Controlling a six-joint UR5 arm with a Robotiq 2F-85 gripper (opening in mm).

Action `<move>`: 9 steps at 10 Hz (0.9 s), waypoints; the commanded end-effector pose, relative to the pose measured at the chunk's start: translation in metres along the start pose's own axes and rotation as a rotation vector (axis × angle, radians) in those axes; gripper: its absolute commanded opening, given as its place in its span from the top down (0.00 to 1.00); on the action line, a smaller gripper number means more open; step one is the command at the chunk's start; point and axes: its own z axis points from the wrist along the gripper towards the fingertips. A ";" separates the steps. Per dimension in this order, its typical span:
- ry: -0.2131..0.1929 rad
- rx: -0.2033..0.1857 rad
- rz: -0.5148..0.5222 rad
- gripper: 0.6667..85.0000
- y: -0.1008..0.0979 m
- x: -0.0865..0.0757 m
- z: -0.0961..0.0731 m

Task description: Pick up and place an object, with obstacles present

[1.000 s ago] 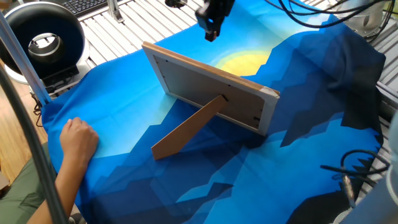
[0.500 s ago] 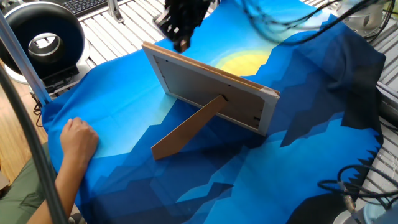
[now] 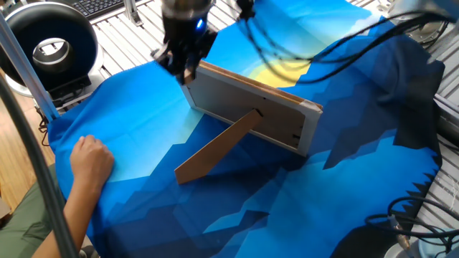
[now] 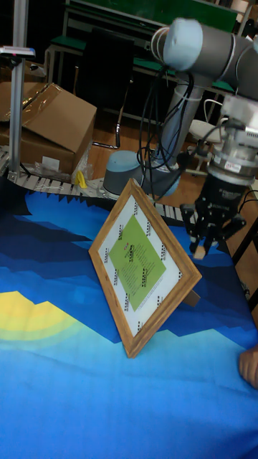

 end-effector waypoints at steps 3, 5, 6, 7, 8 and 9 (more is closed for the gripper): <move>-0.080 0.013 0.000 0.99 0.003 -0.021 0.072; -0.092 0.001 0.005 0.99 0.004 -0.024 0.084; -0.080 -0.007 0.010 0.99 0.006 -0.020 0.085; -0.060 -0.032 0.008 0.96 0.013 -0.015 0.086; -0.057 -0.050 -0.009 0.76 0.018 -0.014 0.085; -0.055 -0.052 -0.038 0.58 0.018 -0.014 0.085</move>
